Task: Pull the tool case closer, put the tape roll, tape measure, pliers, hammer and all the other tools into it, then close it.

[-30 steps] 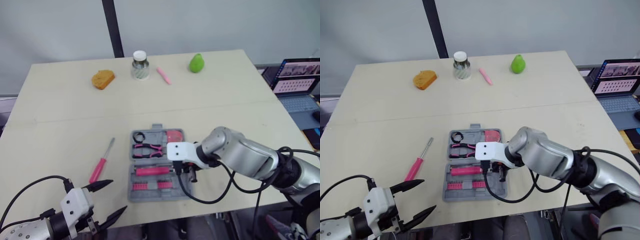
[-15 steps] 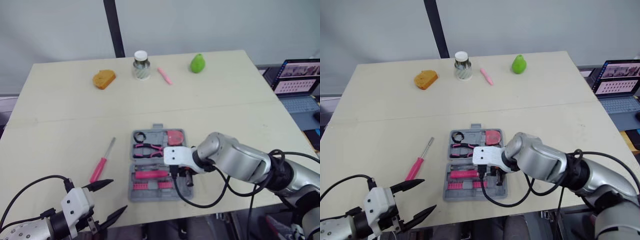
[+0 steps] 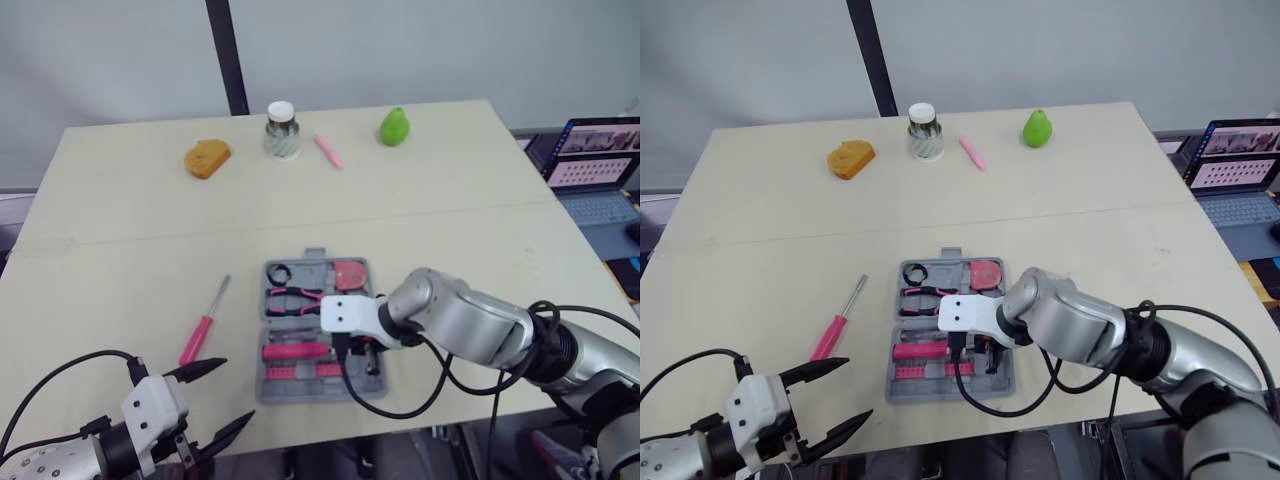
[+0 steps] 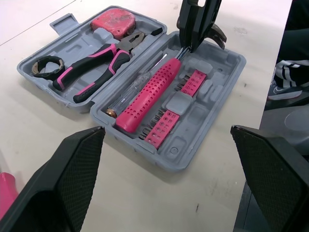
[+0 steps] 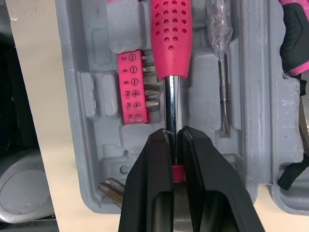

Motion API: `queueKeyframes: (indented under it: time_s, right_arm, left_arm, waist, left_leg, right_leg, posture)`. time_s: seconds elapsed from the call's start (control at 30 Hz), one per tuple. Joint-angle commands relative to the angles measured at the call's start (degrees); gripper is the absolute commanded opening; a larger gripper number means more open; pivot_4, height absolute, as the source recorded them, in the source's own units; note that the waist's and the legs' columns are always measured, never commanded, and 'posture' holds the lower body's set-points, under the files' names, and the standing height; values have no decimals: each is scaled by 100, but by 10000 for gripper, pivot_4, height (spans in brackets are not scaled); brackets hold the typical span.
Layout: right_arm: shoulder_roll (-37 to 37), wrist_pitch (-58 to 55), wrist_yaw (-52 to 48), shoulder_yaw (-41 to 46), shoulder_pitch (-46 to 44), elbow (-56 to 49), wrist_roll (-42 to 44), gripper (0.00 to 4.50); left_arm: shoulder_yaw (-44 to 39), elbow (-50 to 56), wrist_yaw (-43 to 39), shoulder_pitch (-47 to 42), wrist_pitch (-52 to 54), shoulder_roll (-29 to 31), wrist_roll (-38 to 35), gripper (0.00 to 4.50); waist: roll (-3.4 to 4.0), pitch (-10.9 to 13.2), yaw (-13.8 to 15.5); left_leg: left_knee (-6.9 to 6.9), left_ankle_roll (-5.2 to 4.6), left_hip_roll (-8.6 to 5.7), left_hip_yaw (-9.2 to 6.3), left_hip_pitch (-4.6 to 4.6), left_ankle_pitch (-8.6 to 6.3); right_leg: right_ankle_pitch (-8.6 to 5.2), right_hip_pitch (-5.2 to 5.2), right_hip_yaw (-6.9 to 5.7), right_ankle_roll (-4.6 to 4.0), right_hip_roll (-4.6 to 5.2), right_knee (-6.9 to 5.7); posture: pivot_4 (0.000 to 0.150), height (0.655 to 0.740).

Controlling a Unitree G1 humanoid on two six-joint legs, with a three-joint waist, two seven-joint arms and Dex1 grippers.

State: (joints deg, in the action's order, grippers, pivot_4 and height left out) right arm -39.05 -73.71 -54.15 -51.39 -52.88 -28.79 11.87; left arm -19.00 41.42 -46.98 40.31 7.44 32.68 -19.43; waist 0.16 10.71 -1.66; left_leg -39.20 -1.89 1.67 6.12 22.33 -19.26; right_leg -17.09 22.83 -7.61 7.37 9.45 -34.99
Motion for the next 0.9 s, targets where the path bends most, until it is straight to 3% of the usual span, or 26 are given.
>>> queueKeyframes:
  time_s: [0.03, 0.9]
  right_arm:
    - [60, 27, 80, 31, -30, -71, 45, 230]
    - [97, 169, 155, -40, 77, 30, 22, 230]
  left_arm:
    - [-21, 16, 6, 21, -95, 29, 19, 45000]
    - [29, -44, -1, -98, -80, 38, 72, 45000]
  waist:
    - [0, 0, 0]
    - [0, 0, -4]
  left_leg:
    - [0, 0, 0, 0, 0, 0]
    - [0, 0, 1, 0, 0, 0]
  right_leg:
    - [0, 0, 0, 0, 0, 0]
    - [0, 0, 0, 0, 0, -1]
  posture:
    - [1500, 7400]
    - [1500, 7400]
